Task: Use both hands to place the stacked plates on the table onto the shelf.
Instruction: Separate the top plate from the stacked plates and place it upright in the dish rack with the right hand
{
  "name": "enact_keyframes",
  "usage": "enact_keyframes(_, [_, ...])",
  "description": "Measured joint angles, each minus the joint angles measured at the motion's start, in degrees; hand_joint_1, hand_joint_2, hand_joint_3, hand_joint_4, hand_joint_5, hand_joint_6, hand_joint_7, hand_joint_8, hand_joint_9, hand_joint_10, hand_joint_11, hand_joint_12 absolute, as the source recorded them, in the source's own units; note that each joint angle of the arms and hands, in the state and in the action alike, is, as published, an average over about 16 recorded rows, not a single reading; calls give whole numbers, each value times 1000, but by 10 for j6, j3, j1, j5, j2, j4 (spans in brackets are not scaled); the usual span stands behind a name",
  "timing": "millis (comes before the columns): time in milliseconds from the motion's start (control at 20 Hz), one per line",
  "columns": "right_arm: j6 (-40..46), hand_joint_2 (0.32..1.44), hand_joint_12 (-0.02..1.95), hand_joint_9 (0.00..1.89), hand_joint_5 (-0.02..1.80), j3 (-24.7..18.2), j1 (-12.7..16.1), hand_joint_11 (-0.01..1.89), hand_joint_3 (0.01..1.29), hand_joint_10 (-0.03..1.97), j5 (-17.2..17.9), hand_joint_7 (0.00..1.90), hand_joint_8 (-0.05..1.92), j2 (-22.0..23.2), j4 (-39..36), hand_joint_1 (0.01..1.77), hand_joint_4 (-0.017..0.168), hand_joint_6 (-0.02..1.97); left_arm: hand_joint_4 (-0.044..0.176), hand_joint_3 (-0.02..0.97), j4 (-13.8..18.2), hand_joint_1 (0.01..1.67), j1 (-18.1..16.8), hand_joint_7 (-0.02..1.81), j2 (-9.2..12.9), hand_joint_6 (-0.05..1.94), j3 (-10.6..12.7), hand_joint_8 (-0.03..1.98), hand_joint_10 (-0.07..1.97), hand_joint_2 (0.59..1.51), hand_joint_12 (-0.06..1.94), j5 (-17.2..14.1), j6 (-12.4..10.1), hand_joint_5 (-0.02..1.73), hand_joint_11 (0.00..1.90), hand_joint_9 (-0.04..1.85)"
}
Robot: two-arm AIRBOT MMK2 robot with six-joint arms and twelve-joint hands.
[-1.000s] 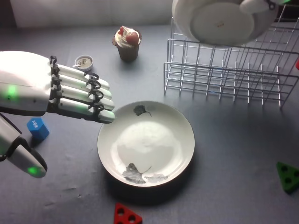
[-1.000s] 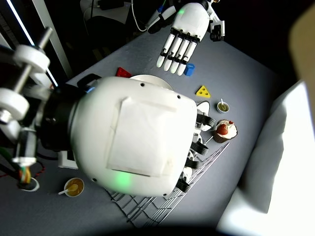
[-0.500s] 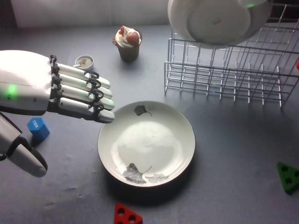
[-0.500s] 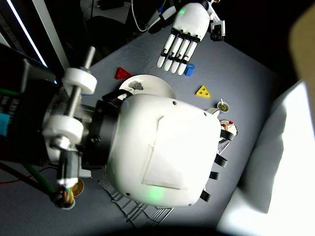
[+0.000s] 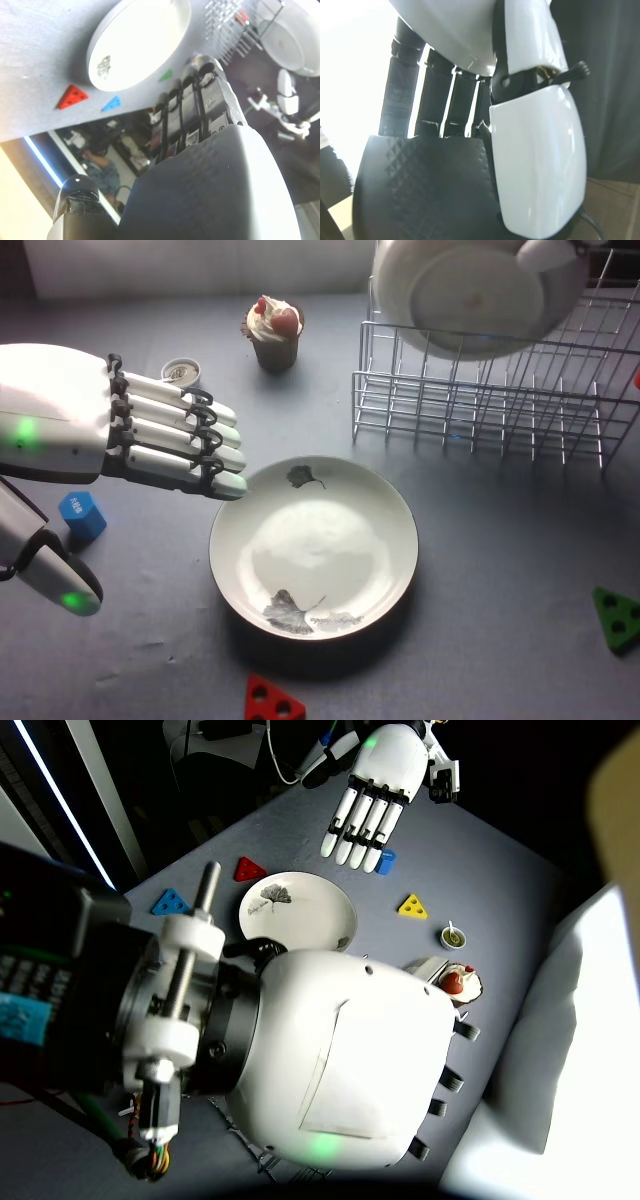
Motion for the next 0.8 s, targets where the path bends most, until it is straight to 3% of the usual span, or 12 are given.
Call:
enact_keyframes(450, [3, 941, 1227, 1208, 913, 16, -18, 1008, 12, 574, 4, 1117, 543, -3, -20, 1464, -12, 843, 1, 9, 0, 14, -1, 166, -1, 4, 0, 0, 6, 996, 18, 1, 0, 158, 149, 147])
enact_keyframes(800, [6, 943, 756, 1249, 927, 17, -33, 1131, 12, 544, 14, 1133, 577, -5, -26, 1447, -12, 841, 1, 9, -2, 14, -1, 171, -1, 4, 2, 0, 6, 996, 18, 2, 0, 165, 166, 151])
